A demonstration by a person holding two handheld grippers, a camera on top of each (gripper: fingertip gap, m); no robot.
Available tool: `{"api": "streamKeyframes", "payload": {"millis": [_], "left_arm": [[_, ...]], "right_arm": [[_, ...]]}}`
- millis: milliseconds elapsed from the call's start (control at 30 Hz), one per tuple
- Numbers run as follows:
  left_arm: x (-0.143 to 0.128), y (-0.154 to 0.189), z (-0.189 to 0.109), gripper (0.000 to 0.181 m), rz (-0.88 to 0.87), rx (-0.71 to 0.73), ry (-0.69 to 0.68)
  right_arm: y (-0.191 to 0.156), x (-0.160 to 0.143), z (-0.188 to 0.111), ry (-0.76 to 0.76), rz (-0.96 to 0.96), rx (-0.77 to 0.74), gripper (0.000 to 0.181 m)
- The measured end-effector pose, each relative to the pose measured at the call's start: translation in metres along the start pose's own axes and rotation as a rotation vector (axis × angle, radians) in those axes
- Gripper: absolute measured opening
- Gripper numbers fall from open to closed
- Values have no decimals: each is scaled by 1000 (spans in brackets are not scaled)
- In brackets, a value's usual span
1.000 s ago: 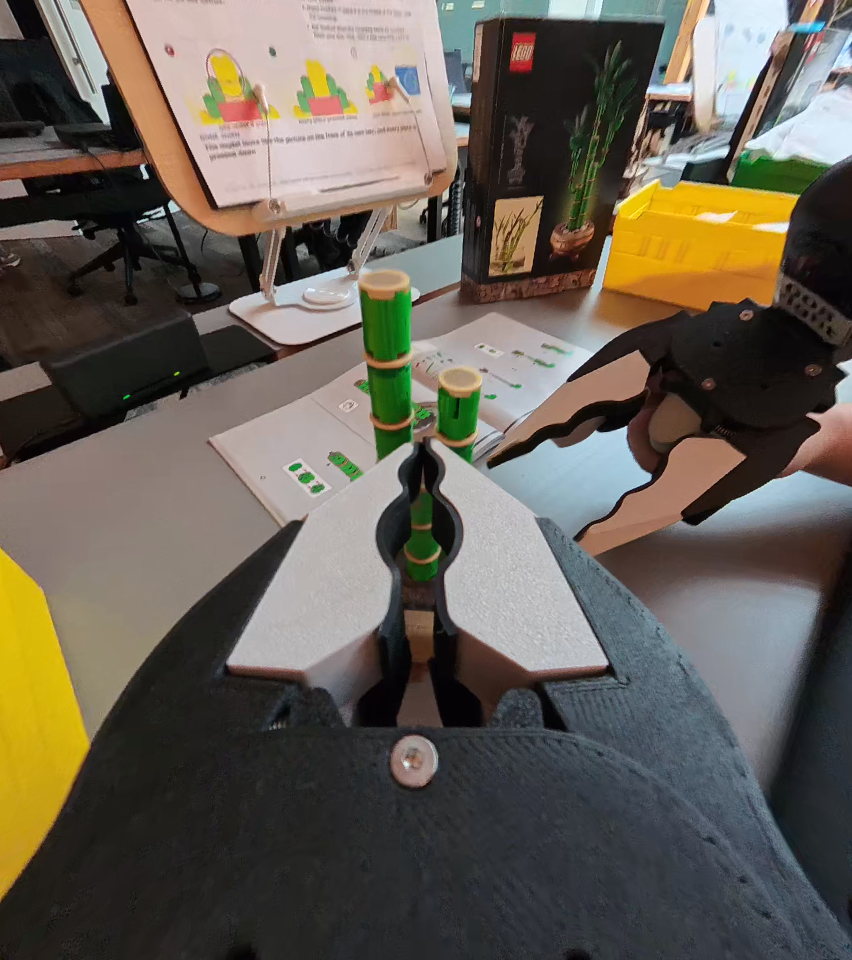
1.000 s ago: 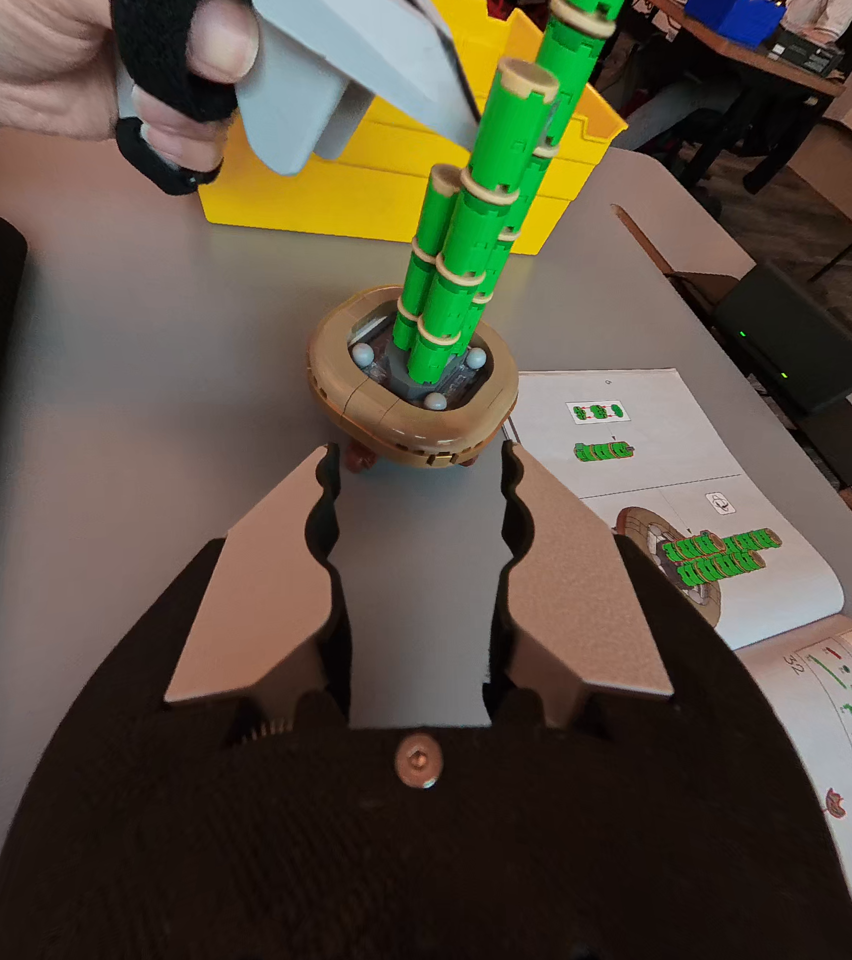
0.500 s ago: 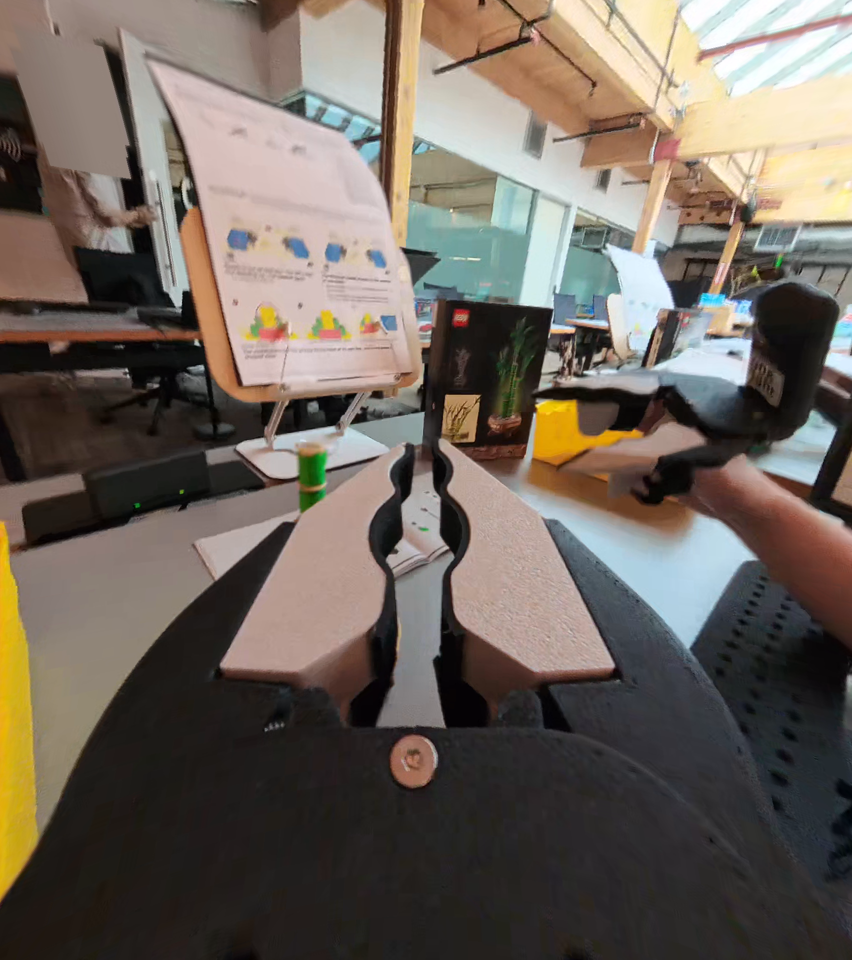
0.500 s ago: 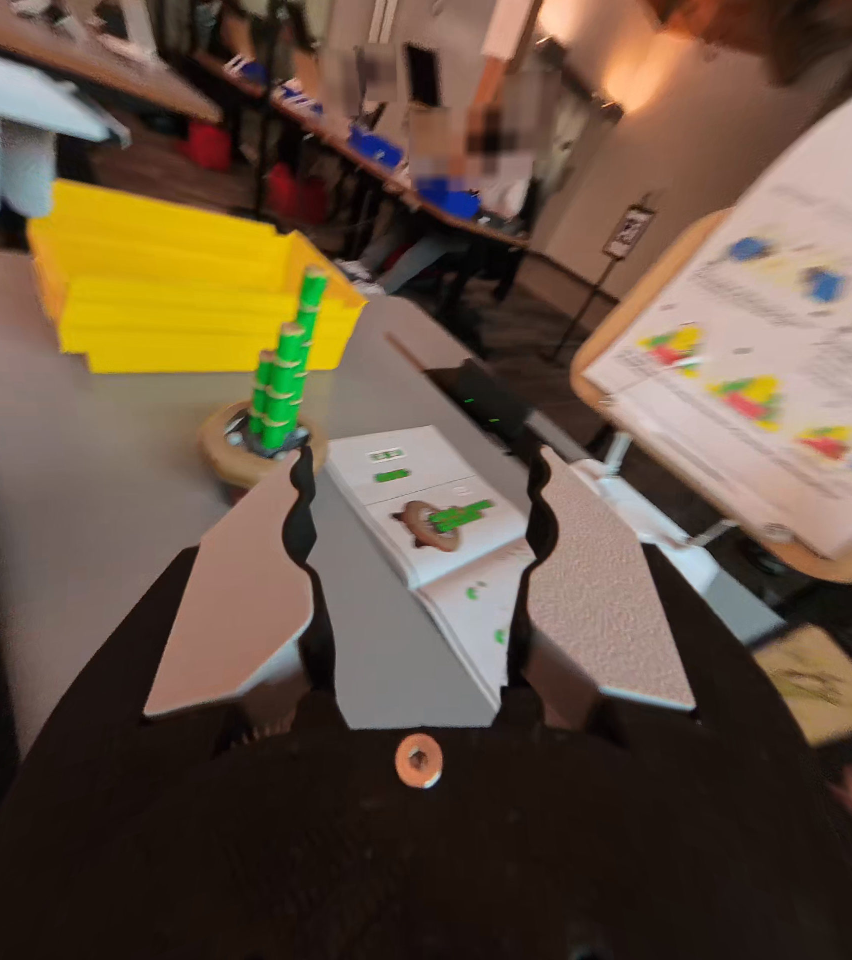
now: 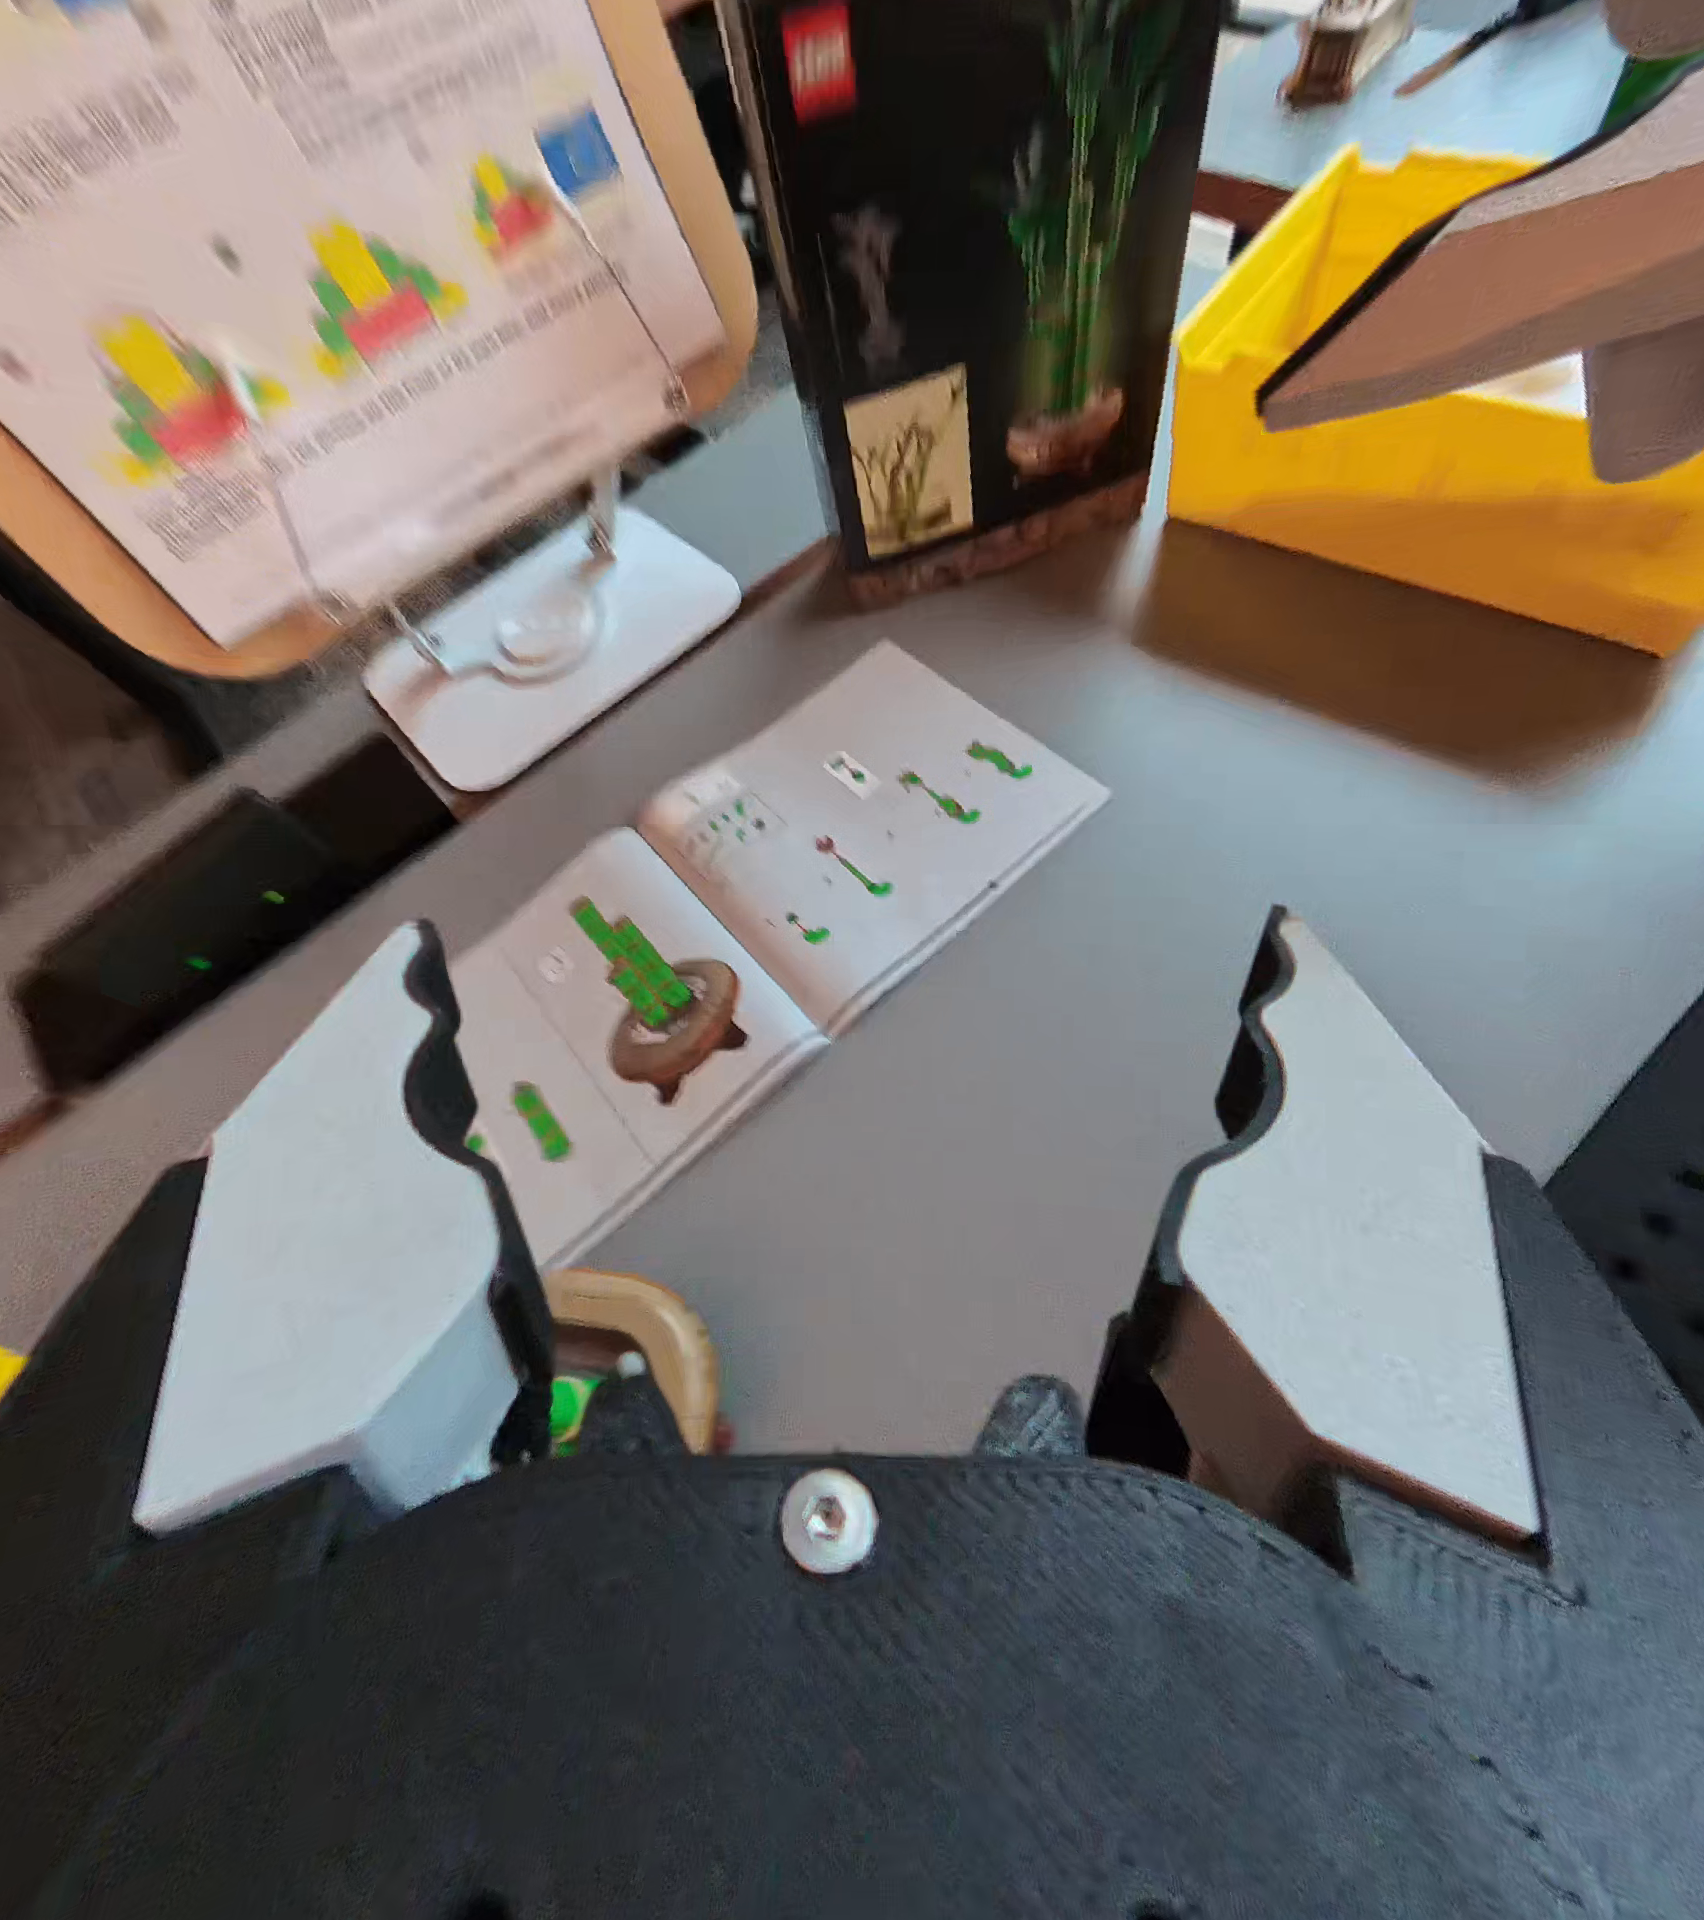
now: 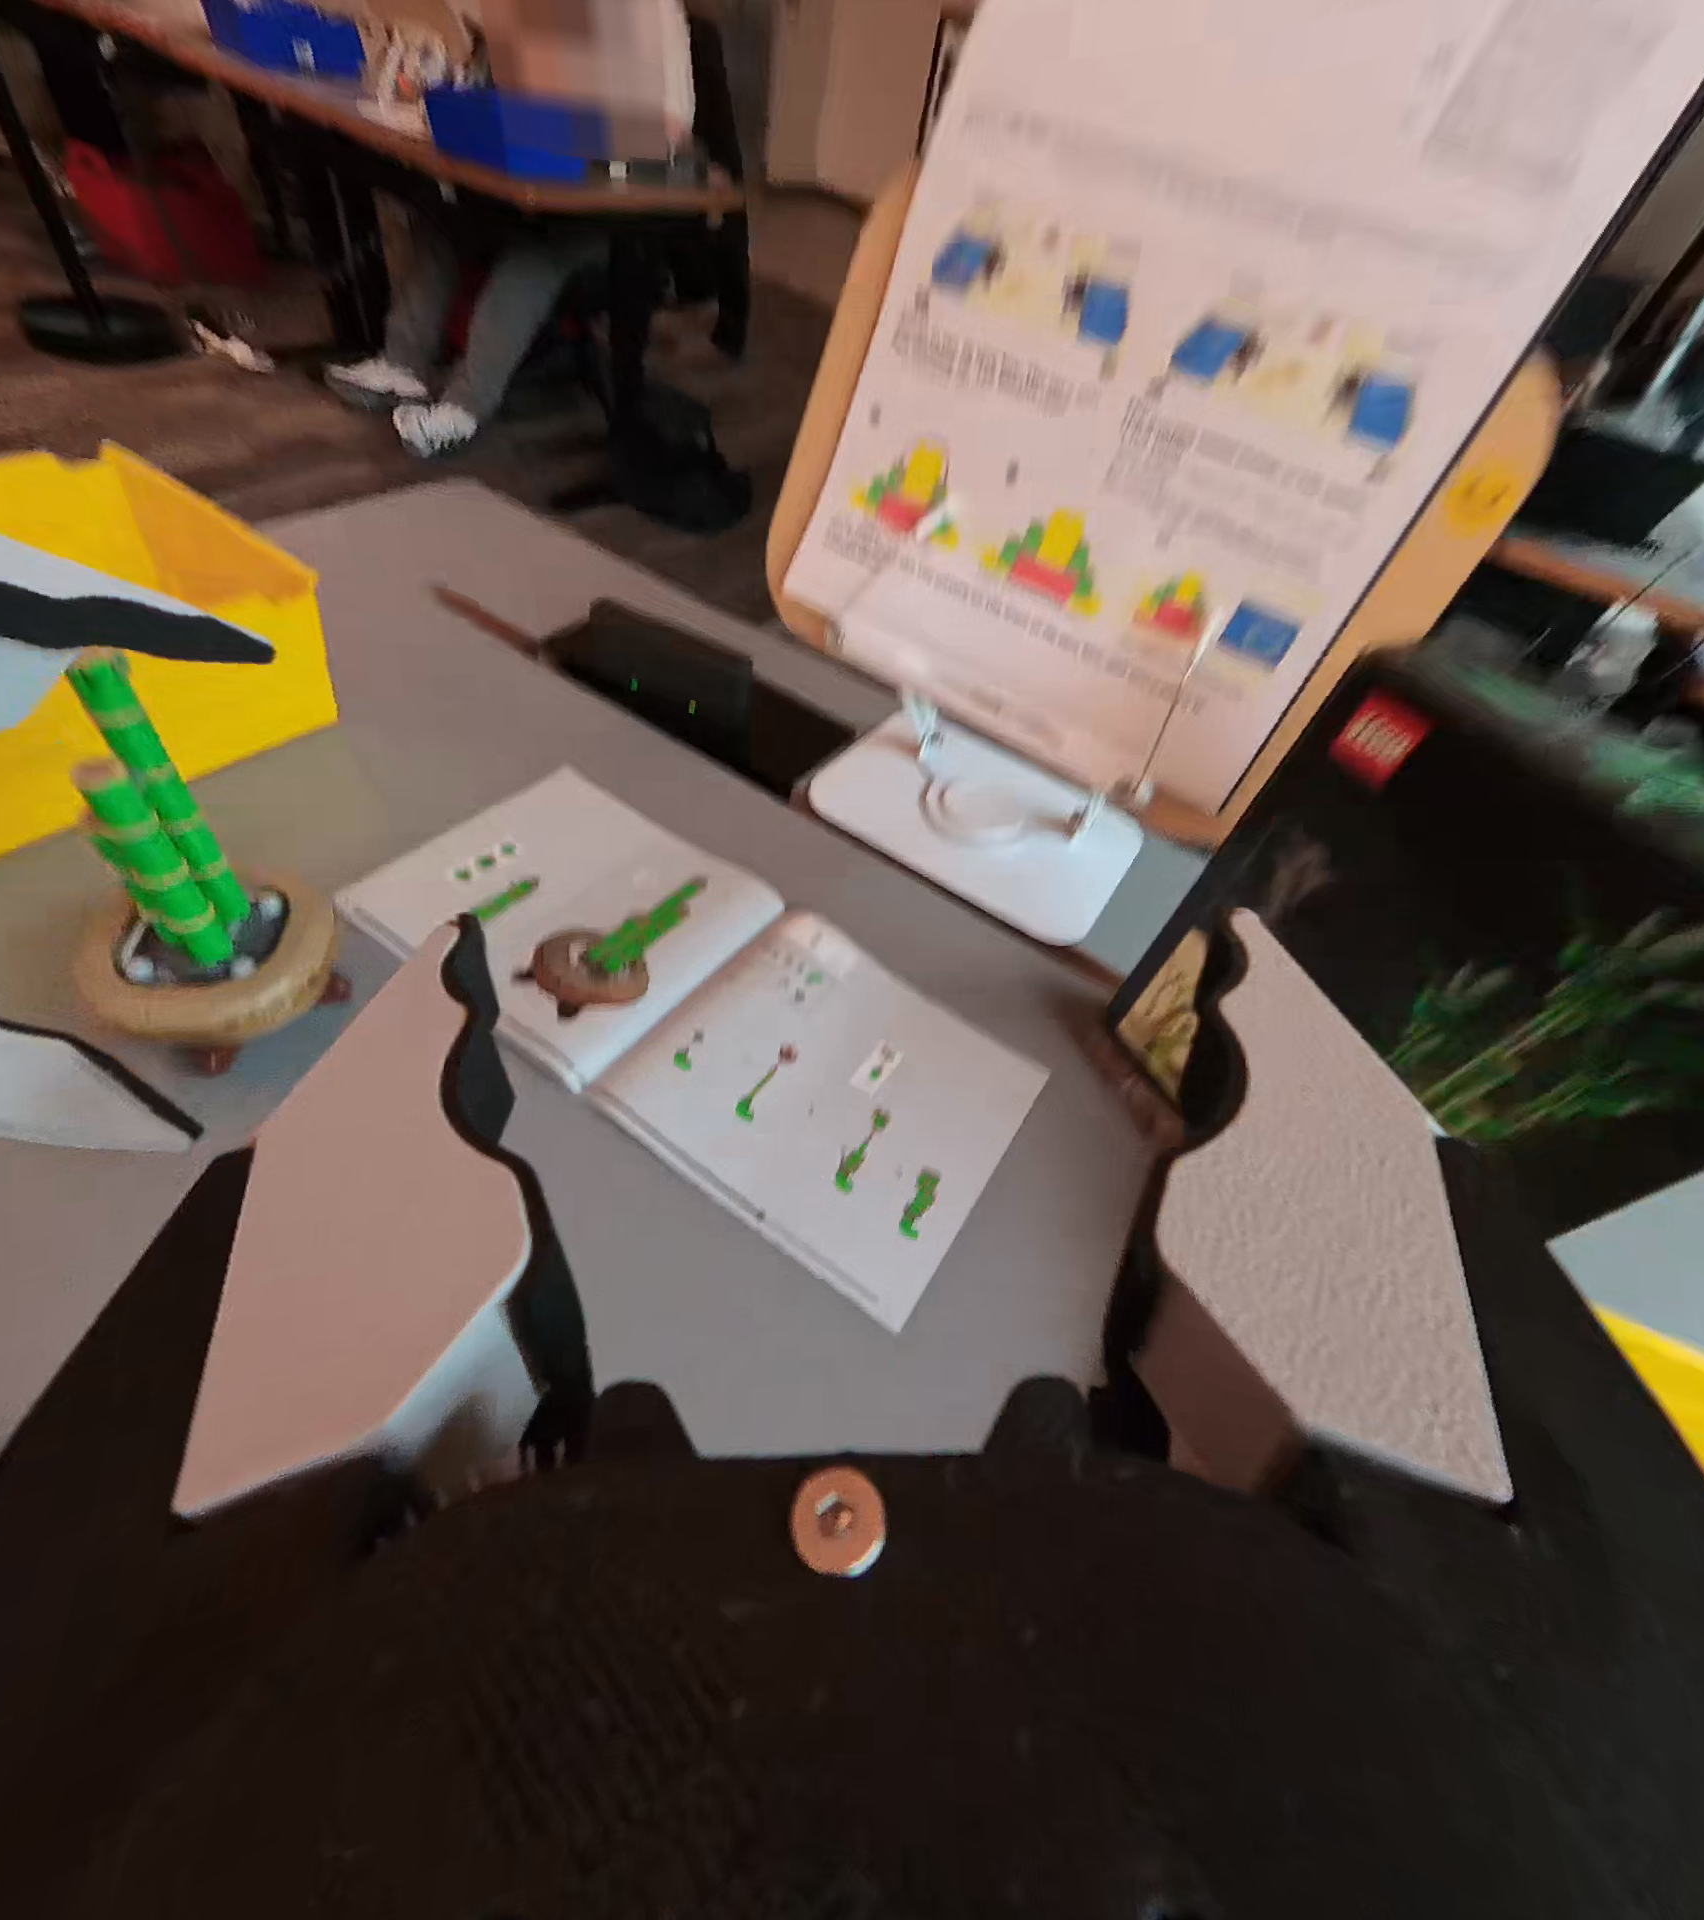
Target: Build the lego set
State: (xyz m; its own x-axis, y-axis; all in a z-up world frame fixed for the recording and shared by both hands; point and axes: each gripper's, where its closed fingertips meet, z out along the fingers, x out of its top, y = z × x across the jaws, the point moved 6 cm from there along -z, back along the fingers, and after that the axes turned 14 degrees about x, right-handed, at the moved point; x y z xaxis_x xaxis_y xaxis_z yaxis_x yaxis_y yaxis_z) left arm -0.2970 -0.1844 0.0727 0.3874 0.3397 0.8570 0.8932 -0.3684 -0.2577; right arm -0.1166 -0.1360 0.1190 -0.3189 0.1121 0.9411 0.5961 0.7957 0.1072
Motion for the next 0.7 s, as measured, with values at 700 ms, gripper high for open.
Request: {"api": "streamKeyframes", "payload": {"millis": [700], "left_arm": [[-155, 78, 106, 150, -47, 47, -232]], "right_arm": [[-20, -233, 84, -421, 217, 82, 150]]}}
